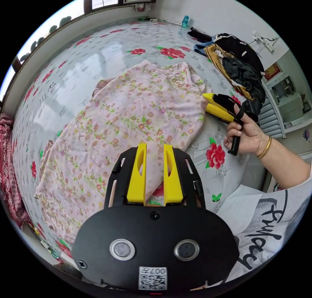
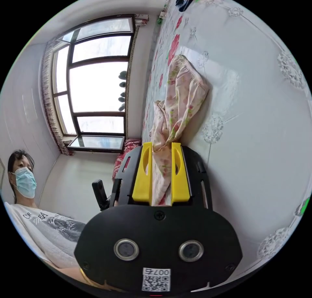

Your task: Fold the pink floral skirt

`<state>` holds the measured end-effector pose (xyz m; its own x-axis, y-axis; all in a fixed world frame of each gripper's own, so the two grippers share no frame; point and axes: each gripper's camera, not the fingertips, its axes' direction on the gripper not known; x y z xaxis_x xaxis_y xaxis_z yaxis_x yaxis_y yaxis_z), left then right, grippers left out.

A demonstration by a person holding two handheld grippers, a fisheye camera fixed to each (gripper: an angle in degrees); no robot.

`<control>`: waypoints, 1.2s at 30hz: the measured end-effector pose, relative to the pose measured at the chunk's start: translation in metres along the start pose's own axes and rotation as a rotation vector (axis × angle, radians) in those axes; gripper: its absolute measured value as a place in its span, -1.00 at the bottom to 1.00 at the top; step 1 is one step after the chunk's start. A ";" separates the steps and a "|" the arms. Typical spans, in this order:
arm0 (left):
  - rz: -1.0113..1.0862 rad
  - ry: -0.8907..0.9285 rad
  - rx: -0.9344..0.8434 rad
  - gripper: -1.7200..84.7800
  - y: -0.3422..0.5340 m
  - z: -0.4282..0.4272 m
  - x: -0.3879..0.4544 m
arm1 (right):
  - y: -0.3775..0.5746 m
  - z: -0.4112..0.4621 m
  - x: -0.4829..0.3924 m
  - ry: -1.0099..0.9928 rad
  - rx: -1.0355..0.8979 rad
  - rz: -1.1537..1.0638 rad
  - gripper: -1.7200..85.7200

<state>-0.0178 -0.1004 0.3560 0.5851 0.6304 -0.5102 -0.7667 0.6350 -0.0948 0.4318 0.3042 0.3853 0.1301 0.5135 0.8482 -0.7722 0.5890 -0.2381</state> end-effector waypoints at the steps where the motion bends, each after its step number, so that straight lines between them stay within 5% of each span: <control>1: -0.015 0.007 0.001 -0.78 0.004 -0.001 -0.002 | 0.002 -0.003 0.000 -0.019 0.024 0.019 -0.89; 17: 0.028 0.000 -0.008 -0.80 -0.008 0.019 0.032 | 0.003 0.028 -0.024 0.074 0.026 0.059 -0.94; 26: -0.144 -0.020 0.024 -0.81 0.044 -0.001 -0.018 | 0.001 0.070 -0.056 0.067 0.128 0.204 -0.96; 32: -0.266 -0.002 0.063 -0.81 0.082 -0.007 -0.050 | -0.037 0.202 -0.212 0.291 -0.194 -0.285 -0.97; 36: -0.229 0.058 0.056 -0.82 0.094 0.013 -0.042 | 0.041 0.380 -0.346 0.549 -0.811 -0.953 -0.97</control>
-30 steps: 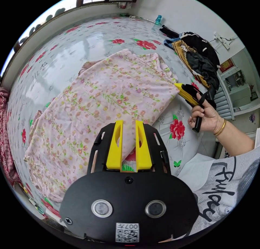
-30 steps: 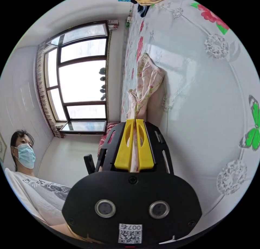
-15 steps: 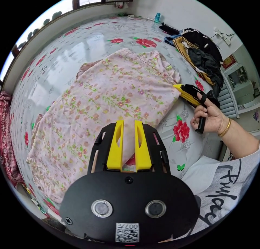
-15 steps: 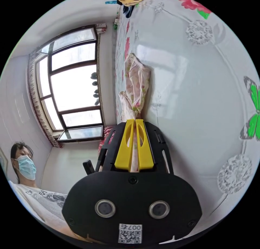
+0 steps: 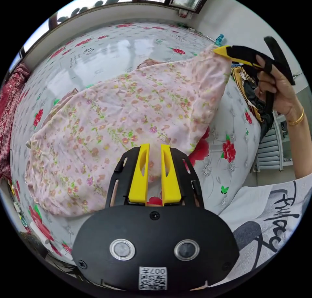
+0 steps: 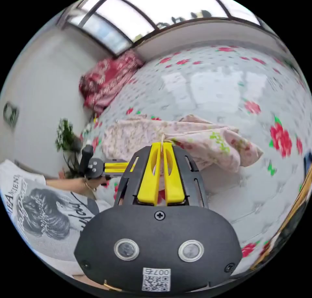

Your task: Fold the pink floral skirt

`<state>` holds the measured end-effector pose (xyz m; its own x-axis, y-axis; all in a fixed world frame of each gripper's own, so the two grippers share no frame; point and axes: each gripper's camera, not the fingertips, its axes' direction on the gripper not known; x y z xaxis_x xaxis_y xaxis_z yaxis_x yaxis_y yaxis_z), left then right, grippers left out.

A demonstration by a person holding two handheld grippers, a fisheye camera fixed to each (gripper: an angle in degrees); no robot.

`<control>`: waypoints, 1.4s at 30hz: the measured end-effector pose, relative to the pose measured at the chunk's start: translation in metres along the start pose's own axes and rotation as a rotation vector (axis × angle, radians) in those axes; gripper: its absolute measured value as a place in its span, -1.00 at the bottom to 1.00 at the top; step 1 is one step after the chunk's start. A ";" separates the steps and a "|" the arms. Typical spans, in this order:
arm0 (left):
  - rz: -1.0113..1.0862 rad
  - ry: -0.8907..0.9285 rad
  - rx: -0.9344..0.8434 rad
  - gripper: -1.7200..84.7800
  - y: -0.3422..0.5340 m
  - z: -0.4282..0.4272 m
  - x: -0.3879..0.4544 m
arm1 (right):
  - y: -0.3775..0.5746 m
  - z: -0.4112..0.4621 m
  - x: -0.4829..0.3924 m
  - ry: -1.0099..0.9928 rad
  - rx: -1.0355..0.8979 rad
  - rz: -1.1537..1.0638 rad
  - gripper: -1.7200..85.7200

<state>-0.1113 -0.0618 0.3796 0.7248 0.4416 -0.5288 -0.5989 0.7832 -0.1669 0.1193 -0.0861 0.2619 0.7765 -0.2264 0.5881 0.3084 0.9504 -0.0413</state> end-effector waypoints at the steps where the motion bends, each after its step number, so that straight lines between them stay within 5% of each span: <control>1: 0.021 0.019 0.009 -0.82 0.007 0.003 0.006 | -0.031 0.033 -0.049 0.025 -0.184 -0.196 -0.97; 6: -0.016 0.031 0.030 -0.83 0.057 -0.002 0.001 | -0.054 0.189 -0.174 0.187 -0.747 -0.640 -0.97; 10: -0.094 0.029 0.009 -0.84 0.104 -0.008 -0.035 | -0.045 0.268 -0.203 0.347 -0.904 -0.757 -0.96; 19: -0.213 0.113 0.070 -0.85 0.123 -0.021 -0.099 | -0.088 0.268 -0.238 0.324 -0.602 -0.712 -0.89; 26: -0.167 0.145 0.062 -0.85 0.122 -0.015 -0.102 | -0.092 0.276 -0.241 0.146 -0.663 -0.723 -0.73; 30: -0.108 0.157 0.056 -0.85 0.115 -0.010 -0.095 | -0.140 0.234 -0.225 0.033 -0.505 -0.709 -0.73; 38: -0.053 0.179 0.043 -0.84 0.097 0.000 -0.090 | -0.196 0.283 -0.161 0.142 -0.543 -0.504 -0.75; 42: -0.023 0.176 0.031 -0.84 0.095 0.005 -0.087 | -0.192 0.280 -0.203 -0.014 -0.493 -0.651 -0.77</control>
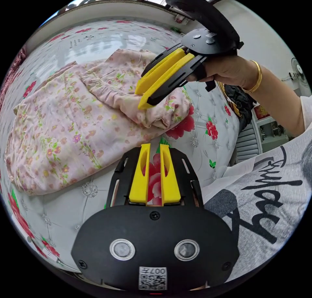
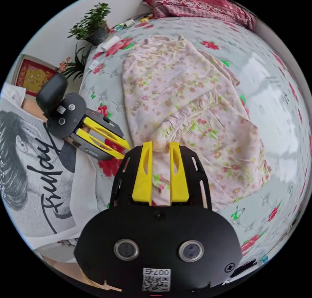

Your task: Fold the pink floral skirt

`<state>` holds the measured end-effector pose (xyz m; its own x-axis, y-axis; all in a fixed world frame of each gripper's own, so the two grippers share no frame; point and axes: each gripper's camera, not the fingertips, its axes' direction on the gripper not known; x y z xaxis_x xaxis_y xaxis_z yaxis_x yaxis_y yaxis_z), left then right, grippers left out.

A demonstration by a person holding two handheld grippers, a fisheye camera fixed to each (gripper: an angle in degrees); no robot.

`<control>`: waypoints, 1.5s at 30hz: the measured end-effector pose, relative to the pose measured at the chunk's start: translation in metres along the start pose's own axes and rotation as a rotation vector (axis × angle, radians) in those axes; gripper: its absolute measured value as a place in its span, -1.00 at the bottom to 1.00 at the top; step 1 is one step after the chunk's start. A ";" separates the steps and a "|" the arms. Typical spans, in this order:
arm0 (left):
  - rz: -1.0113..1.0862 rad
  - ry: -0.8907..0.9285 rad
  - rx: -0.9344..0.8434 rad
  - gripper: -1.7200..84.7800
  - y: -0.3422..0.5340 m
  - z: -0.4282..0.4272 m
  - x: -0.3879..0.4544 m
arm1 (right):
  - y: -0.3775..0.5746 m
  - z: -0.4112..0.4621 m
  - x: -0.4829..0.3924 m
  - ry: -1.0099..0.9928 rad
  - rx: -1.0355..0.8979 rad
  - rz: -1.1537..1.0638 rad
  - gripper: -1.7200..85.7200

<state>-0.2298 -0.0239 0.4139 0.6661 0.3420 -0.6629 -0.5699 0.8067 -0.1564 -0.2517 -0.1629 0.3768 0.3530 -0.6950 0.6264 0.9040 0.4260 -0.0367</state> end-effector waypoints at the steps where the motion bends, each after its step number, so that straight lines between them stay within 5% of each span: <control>1: 0.005 0.004 -0.007 -0.84 0.000 0.002 0.000 | -0.008 -0.009 -0.007 -0.043 0.035 -0.063 -0.78; 10: -0.010 0.016 -0.004 -0.83 0.002 -0.005 -0.013 | -0.041 -0.044 0.098 0.314 -0.010 -0.071 -0.76; 20: -0.101 0.005 0.017 -0.82 0.021 -0.023 -0.046 | -0.117 -0.008 0.120 0.213 -0.076 -0.319 -0.79; 27: -0.354 -0.045 0.082 -0.82 0.084 -0.062 -0.101 | -0.143 0.030 0.126 0.246 -0.177 -0.409 -0.92; 33: -0.622 -0.146 0.214 -0.82 0.146 -0.106 -0.153 | -0.151 0.001 0.148 0.284 -0.083 -0.334 -0.95; 38: -0.784 -0.200 0.324 -0.79 0.179 -0.132 -0.190 | -0.161 0.009 0.170 0.301 -0.170 -0.296 -0.85; 45: -0.904 -0.068 0.469 -0.61 0.209 -0.140 -0.240 | -0.228 -0.036 0.197 0.087 0.020 -0.340 -0.66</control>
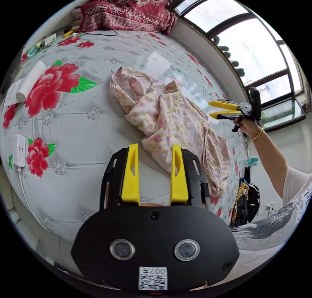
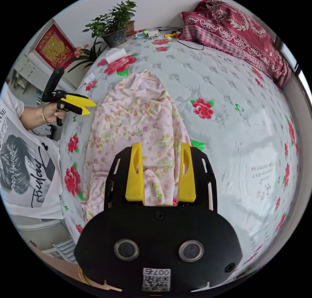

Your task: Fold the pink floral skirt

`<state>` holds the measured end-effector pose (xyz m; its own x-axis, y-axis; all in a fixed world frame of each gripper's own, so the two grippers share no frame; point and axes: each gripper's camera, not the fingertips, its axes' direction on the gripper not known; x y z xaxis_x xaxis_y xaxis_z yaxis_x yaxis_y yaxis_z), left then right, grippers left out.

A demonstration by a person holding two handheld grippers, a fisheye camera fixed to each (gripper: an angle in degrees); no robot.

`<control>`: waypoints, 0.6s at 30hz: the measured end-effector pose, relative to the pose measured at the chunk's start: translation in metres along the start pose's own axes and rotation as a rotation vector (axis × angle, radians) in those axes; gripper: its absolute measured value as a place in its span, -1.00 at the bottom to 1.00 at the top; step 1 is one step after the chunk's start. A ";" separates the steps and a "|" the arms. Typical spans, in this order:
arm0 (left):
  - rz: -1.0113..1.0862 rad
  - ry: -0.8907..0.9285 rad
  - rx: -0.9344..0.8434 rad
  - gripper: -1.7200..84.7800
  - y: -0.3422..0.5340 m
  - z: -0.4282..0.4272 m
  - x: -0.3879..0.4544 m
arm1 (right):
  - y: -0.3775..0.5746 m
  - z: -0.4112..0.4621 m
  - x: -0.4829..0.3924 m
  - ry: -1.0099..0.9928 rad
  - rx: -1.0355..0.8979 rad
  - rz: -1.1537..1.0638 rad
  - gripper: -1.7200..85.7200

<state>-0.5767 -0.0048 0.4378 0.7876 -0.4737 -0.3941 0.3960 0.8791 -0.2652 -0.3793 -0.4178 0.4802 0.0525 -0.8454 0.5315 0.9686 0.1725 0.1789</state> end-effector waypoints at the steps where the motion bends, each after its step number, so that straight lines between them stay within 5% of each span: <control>1: -0.003 0.021 -0.011 -0.58 -0.004 0.004 -0.003 | -0.016 0.003 0.009 -0.021 -0.001 -0.034 -0.65; 14: -0.045 0.006 -0.060 -0.58 -0.014 0.021 -0.007 | -0.125 0.082 0.093 -0.291 -0.129 -0.218 -0.66; 18: -0.101 0.147 -0.109 -0.87 -0.009 0.040 -0.013 | -0.119 0.087 0.093 -0.281 -0.161 -0.294 -0.77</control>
<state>-0.5720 -0.0042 0.4808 0.6658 -0.5688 -0.4828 0.4096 0.8196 -0.4007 -0.5109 -0.4726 0.5807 -0.2778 -0.6725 0.6860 0.9591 -0.1545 0.2370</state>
